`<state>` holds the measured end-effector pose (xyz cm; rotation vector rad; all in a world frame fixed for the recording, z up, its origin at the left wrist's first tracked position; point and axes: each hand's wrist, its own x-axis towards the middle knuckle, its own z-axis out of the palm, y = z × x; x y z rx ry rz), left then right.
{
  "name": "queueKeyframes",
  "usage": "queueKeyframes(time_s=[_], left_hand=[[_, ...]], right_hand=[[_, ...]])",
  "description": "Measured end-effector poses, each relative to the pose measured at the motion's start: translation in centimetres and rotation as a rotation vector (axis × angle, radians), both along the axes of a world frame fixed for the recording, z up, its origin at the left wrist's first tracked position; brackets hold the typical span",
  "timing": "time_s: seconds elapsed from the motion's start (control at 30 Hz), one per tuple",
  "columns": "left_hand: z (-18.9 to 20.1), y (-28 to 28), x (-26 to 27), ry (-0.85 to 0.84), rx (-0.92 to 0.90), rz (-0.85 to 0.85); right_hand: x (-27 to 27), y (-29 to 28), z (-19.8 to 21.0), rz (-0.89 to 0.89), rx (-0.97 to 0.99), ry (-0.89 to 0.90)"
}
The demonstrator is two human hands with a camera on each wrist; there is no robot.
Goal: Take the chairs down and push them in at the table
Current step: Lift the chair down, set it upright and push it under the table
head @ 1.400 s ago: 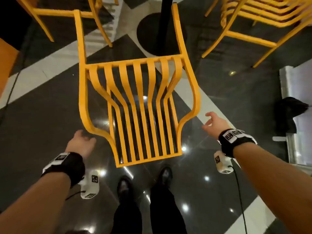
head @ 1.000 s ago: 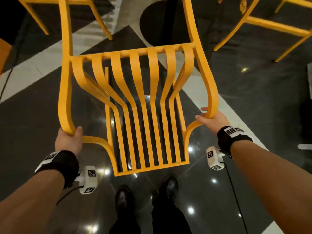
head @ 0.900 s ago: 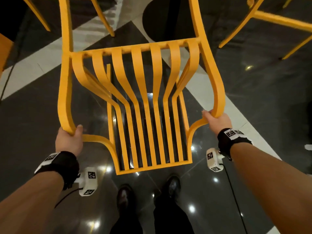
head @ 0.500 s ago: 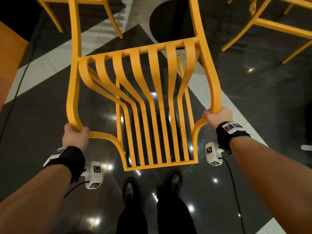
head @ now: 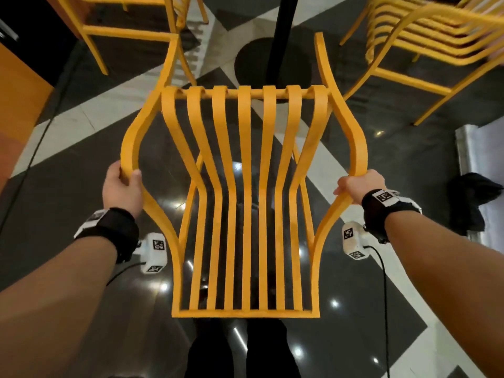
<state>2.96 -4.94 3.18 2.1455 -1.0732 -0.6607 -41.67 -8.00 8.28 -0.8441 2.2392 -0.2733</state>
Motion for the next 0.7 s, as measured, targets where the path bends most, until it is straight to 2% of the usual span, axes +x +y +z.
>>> queueKeyframes(time_s=[0.17,0.27,0.4,0.47,0.6,0.63,0.7], left_hand=[[2.6,-4.5,-0.7,-0.017,-0.033,-0.118],[3.5,-6.0,-3.1,-0.036,-0.048,-0.180],[3.2,-3.6,-7.6,-0.128,-0.012,-0.368],[1.7,-0.5,-9.8,-0.180,0.135,-0.582],[-1.1,8.2,-15.4,-0.282,0.651,-1.295],[-1.7,10.3,-16.4,-0.306,0.755,-1.418],[-3.0,13.8,-17.1,-0.316,0.917,-1.551]], right_hand=[[-1.4,-1.3,3.0,-0.076,0.054,-0.033],[-2.9,-2.4,3.9,-0.125,0.078,-0.074],[-4.2,-4.2,4.2,-0.167,0.070,-0.130],[-4.6,-5.4,4.7,-0.129,0.077,-0.112],[-5.1,-7.3,5.7,-0.079,0.065,-0.080],[-5.1,-7.6,5.9,-0.063,0.063,-0.065],[-5.3,-8.4,6.0,-0.042,0.062,-0.055]])
